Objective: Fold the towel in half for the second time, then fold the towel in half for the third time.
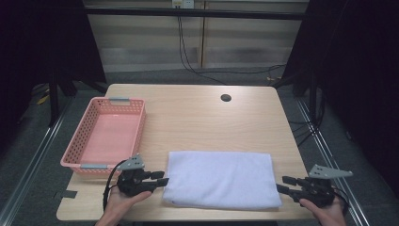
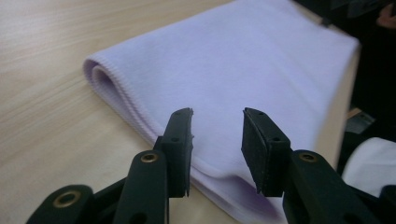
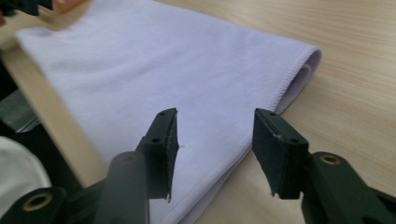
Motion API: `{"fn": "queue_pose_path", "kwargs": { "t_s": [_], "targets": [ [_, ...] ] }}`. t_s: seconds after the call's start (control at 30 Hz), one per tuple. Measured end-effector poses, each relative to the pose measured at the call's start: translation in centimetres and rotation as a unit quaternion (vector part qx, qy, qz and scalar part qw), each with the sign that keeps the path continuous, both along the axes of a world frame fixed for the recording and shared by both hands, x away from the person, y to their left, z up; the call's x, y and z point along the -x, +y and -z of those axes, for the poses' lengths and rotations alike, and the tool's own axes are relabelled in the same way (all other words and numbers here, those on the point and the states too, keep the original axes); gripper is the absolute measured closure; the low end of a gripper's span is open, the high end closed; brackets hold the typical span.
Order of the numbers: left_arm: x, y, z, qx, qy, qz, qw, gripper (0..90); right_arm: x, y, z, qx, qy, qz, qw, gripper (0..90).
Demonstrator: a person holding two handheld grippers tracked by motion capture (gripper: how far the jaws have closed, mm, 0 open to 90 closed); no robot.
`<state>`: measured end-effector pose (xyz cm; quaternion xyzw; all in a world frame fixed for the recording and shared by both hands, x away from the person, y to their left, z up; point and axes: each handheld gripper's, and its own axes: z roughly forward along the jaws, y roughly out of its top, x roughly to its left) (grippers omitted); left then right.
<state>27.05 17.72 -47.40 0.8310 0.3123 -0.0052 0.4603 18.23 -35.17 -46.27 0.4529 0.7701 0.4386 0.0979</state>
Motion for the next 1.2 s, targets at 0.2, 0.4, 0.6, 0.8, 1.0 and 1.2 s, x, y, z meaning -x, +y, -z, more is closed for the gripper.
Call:
{"fn": "queue_pose_path", "kwargs": {
  "t_s": [0.2, 0.4, 0.6, 0.8, 1.0, 1.2],
  "targets": [
    [-2.4, -2.1, 1.7, -0.055, 0.018, 0.009, 0.9983, 58.2, -3.6, 1.9, 1.9, 0.046, 0.030, 0.027, 0.9981, 41.6],
    [-2.1, -2.4, 1.8, -0.070, 0.019, -0.001, 0.9974, 57.3, -5.1, 3.3, 3.2, 0.104, 0.045, 0.022, 0.9933, 45.4],
    [-2.4, -3.2, 2.1, -0.067, 0.015, 0.000, 0.9976, 57.7, -5.4, 2.5, 3.3, 0.090, 0.045, 0.034, 0.9944, 60.5],
    [-3.5, -5.2, 2.2, -0.059, 0.021, 0.005, 0.9980, 57.6, -5.8, 0.7, 3.2, 0.099, 0.039, 0.062, 0.9924, 56.7],
    [-4.2, -5.9, 1.5, -0.040, 0.023, 0.002, 0.9989, 52.2, -3.5, 1.6, 0.9, 0.098, 0.014, 0.069, 0.9927, 38.5],
    [-5.4, -6.3, 1.4, -0.053, 0.025, -0.013, 0.9982, 47.5, -1.1, 5.8, -0.4, 0.063, -0.013, 0.001, 0.9979, 38.2]
  ]
}}
